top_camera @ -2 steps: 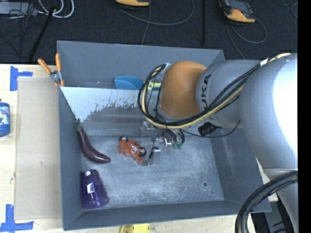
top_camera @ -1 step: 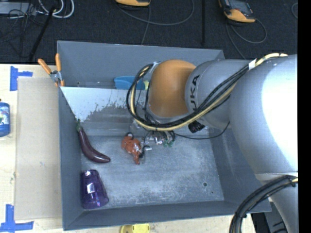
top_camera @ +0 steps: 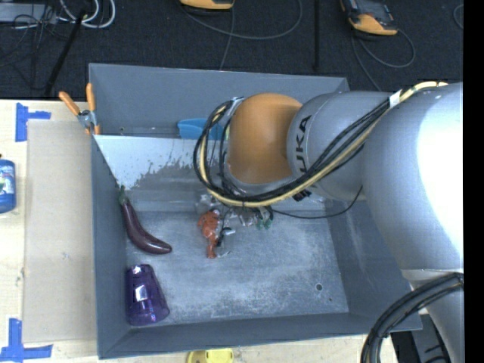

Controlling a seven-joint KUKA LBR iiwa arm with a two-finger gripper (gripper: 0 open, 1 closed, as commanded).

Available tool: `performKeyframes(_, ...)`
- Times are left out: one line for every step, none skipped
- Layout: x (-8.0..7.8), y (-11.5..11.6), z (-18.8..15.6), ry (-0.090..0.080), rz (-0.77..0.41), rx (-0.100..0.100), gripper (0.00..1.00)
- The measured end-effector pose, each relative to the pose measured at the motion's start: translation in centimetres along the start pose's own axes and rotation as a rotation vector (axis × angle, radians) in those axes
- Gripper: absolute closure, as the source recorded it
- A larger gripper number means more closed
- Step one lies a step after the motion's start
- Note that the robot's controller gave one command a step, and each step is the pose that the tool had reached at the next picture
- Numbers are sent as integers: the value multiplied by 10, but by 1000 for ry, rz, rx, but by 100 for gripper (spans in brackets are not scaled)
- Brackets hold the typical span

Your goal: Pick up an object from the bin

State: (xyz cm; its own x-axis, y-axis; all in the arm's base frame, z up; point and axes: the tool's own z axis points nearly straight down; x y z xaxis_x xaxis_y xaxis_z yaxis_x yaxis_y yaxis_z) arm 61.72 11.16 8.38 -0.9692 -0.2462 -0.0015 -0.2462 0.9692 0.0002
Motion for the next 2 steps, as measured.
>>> performKeyframes(0, 0, 0, 0, 0, 0, 100)
performKeyframes(10, -7, -122, -1, -10, 0, 100)
